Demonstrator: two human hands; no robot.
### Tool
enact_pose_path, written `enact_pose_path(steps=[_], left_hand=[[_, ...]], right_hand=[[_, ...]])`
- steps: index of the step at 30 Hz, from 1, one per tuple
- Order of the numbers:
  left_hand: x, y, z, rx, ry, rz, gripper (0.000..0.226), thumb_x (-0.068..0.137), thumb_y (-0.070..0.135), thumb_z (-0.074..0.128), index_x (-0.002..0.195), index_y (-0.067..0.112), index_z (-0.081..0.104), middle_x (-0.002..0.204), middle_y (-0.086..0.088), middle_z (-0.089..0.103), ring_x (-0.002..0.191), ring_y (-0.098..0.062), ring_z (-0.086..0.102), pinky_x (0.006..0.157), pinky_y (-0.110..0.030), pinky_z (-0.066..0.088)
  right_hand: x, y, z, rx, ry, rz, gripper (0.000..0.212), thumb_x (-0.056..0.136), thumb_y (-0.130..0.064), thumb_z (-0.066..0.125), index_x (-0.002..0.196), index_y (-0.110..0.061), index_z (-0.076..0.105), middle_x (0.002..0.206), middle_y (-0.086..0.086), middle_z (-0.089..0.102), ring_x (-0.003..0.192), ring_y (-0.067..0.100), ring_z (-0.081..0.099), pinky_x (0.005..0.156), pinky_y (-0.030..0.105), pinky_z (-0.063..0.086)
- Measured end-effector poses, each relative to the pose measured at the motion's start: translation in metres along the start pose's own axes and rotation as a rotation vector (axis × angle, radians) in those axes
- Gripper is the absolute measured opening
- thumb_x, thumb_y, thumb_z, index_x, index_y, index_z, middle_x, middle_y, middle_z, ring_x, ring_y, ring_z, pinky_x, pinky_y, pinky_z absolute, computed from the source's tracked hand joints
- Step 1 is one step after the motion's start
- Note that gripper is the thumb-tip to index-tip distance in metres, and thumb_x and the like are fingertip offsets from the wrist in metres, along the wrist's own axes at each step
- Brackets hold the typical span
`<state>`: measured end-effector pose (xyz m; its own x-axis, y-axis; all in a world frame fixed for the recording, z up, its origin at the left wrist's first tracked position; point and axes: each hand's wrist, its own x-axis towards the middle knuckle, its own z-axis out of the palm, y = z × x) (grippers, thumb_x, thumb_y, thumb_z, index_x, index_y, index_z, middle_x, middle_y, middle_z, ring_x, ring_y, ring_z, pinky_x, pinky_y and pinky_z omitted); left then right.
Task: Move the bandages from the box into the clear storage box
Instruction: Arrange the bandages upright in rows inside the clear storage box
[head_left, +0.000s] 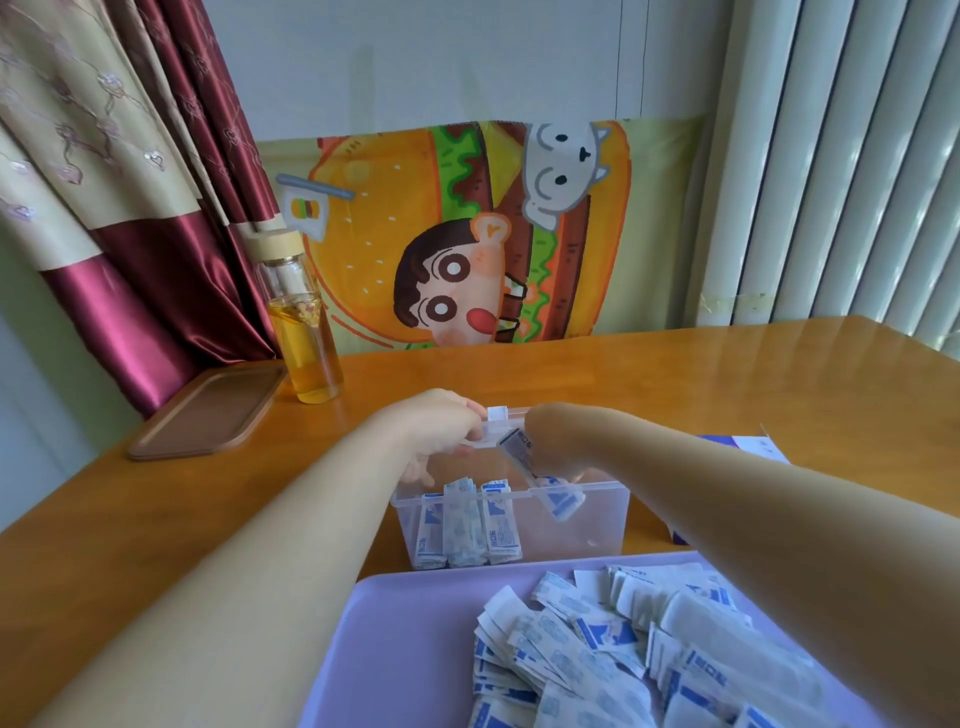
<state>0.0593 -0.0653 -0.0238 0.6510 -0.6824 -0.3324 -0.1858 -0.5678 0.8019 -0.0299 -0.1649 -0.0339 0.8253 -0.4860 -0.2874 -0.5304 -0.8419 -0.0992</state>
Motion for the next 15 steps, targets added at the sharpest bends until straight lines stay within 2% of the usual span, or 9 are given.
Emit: enact_pose_path(steps=[1, 4, 5, 9, 11, 12, 15], left_hand=[[0.003, -0.001, 0.003, 0.03, 0.017, -0.02, 0.031, 0.091, 0.002, 0.048, 0.117, 0.016, 0.057, 0.127, -0.011, 0.053, 0.117, -0.027, 0.05, 0.103, -0.059, 0.035], [0.01, -0.006, 0.011, 0.056, 0.046, -0.061, 0.032, 0.091, 0.007, 0.05, 0.122, 0.01, 0.058, 0.108, -0.011, 0.062, 0.11, -0.028, 0.056, 0.102, -0.052, 0.04], [0.012, -0.009, 0.012, 0.052, 0.055, -0.066, 0.029, 0.092, 0.009, 0.051, 0.119, 0.008, 0.059, 0.103, -0.01, 0.063, 0.106, -0.027, 0.058, 0.103, -0.05, 0.039], [0.016, -0.012, 0.015, 0.025, 0.064, -0.079, 0.025, 0.092, 0.01, 0.053, 0.115, 0.012, 0.062, 0.098, -0.005, 0.067, 0.111, -0.026, 0.057, 0.107, -0.046, 0.036], [0.015, -0.013, 0.016, 0.032, 0.062, -0.081, 0.024, 0.092, 0.01, 0.053, 0.114, 0.015, 0.062, 0.103, -0.004, 0.066, 0.108, -0.023, 0.057, 0.107, -0.047, 0.036], [0.015, -0.014, 0.016, 0.027, 0.058, -0.085, 0.024, 0.094, 0.012, 0.05, 0.115, 0.016, 0.06, 0.098, -0.002, 0.066, 0.103, -0.02, 0.058, 0.107, -0.048, 0.035], [0.016, -0.015, 0.018, 0.015, 0.035, -0.104, 0.021, 0.095, 0.013, 0.048, 0.112, 0.017, 0.059, 0.092, 0.002, 0.064, 0.095, -0.016, 0.059, 0.097, -0.047, 0.038]], right_hand=[[0.003, -0.003, 0.001, -0.02, -0.033, 0.015, 0.025, 0.093, -0.012, 0.048, 0.115, -0.002, 0.055, 0.075, 0.002, 0.053, 0.079, 0.02, 0.058, 0.067, 0.024, 0.047], [0.002, -0.008, -0.002, -0.039, -0.112, 0.046, 0.034, 0.095, -0.015, 0.045, 0.126, -0.003, 0.049, 0.11, 0.009, 0.06, 0.099, 0.025, 0.062, 0.088, 0.032, 0.051], [0.002, -0.008, -0.002, -0.055, -0.14, 0.042, 0.036, 0.096, -0.019, 0.043, 0.128, -0.002, 0.047, 0.112, 0.01, 0.057, 0.1, 0.025, 0.06, 0.089, 0.031, 0.049], [0.003, -0.008, 0.001, -0.126, -0.176, 0.033, 0.04, 0.098, -0.022, 0.041, 0.133, -0.002, 0.045, 0.119, 0.013, 0.054, 0.094, 0.023, 0.05, 0.07, 0.026, 0.042], [0.004, -0.007, 0.003, -0.139, -0.2, 0.064, 0.041, 0.098, -0.021, 0.041, 0.136, -0.004, 0.042, 0.127, 0.012, 0.051, 0.094, 0.02, 0.045, 0.075, 0.026, 0.04], [0.006, -0.008, 0.005, -0.127, -0.215, 0.077, 0.041, 0.099, -0.02, 0.041, 0.137, -0.004, 0.041, 0.133, 0.012, 0.049, 0.097, 0.021, 0.046, 0.079, 0.026, 0.04], [0.005, -0.008, 0.008, -0.103, -0.227, 0.089, 0.041, 0.099, -0.017, 0.04, 0.139, -0.006, 0.039, 0.138, 0.012, 0.045, 0.118, 0.025, 0.049, 0.091, 0.029, 0.042]])
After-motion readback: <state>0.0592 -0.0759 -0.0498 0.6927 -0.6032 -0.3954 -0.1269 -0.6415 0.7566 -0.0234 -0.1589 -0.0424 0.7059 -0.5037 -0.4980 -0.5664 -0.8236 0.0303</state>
